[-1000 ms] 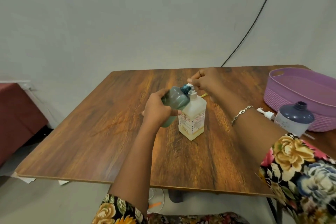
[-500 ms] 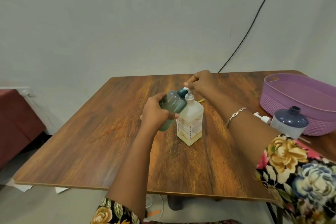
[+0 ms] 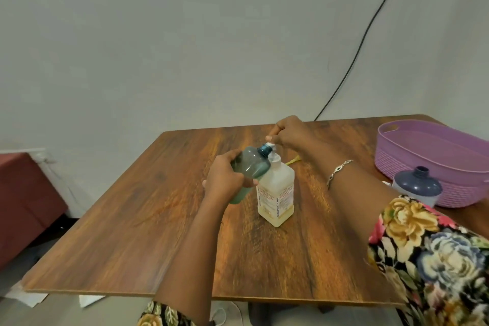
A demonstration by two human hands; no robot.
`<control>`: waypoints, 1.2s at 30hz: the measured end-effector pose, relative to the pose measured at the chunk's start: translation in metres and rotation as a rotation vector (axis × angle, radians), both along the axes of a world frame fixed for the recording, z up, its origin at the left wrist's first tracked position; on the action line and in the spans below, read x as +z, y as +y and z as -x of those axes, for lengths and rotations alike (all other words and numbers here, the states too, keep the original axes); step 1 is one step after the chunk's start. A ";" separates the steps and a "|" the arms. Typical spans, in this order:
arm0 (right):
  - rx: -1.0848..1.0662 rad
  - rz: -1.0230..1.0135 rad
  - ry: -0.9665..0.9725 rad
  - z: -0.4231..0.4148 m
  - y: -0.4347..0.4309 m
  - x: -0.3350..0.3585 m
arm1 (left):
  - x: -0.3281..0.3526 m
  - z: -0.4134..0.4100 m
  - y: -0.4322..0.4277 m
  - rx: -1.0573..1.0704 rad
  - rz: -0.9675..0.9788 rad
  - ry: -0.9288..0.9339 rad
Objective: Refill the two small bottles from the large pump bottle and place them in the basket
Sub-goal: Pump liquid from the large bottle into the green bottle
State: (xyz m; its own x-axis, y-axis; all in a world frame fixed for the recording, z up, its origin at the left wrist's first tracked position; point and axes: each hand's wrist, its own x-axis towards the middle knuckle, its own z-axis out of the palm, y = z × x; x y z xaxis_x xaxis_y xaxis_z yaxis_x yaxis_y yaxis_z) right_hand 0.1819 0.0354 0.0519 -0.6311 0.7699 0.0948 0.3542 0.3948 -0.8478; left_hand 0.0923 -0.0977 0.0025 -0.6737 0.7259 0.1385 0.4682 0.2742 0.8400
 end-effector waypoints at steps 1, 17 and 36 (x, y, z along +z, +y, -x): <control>0.013 0.007 -0.024 -0.001 0.000 0.003 | 0.001 0.001 0.000 -0.002 0.000 0.007; -0.025 0.044 0.044 0.001 0.001 -0.009 | -0.007 0.000 0.001 0.018 -0.001 0.065; -0.054 0.067 0.032 0.005 0.004 -0.021 | -0.019 0.001 0.001 -0.040 -0.002 0.001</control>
State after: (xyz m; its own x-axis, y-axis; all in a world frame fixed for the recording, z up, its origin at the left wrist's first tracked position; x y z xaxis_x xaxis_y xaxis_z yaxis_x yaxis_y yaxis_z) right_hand 0.1773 0.0391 0.0304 -0.5862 0.8078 0.0617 0.3455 0.3181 -0.8829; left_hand 0.0910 -0.0968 -0.0165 -0.6436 0.7523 0.1407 0.4801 0.2536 0.8398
